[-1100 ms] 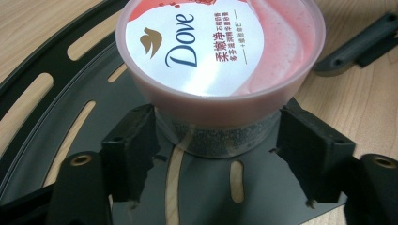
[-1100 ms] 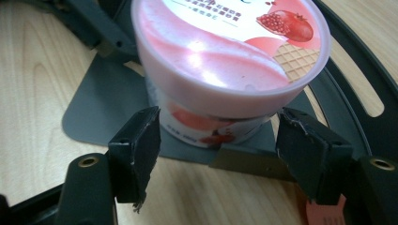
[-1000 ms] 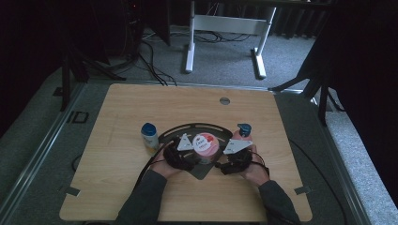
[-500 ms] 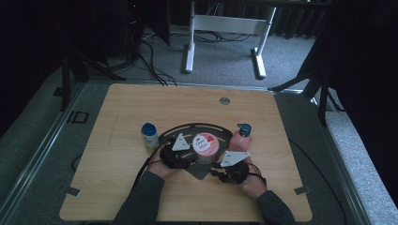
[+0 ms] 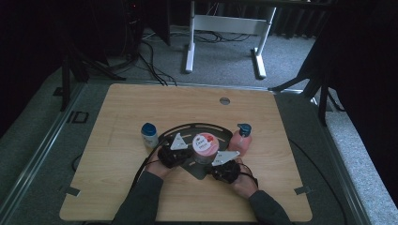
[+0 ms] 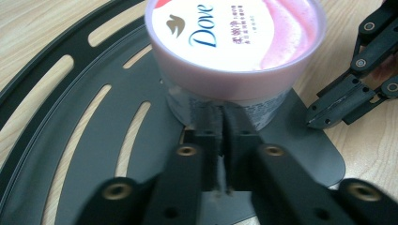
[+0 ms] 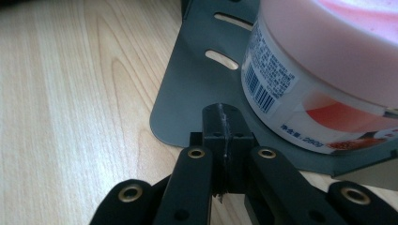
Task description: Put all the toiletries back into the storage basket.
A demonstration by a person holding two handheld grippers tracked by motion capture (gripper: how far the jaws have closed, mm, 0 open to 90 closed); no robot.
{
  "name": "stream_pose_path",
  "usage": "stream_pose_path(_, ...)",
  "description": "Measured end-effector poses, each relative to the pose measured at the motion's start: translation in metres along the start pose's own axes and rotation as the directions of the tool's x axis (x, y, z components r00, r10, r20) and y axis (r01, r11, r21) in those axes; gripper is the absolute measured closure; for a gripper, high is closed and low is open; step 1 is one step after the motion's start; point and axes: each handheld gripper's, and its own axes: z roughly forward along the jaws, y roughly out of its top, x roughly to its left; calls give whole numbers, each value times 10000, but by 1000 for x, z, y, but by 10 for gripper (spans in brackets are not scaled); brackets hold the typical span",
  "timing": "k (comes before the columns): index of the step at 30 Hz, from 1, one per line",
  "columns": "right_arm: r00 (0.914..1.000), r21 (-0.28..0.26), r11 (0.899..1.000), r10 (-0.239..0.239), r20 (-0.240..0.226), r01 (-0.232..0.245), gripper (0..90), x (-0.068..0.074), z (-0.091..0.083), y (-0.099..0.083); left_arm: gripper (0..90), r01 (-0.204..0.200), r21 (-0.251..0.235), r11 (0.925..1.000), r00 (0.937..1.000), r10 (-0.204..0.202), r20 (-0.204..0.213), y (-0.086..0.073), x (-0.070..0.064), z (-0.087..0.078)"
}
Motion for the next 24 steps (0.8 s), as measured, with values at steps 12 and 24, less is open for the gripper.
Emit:
stream_pose_path(12,9998,-160,9999,-3,219,6,900,2,1,-3,899,24,116,9999,9999,-22,-131,3,-2,3)
stream_pose_path(24,9998,-192,9998,116,157,-113,900,2,1,-3,897,72,134,9999,9998,-69,-199,14,-5,15)
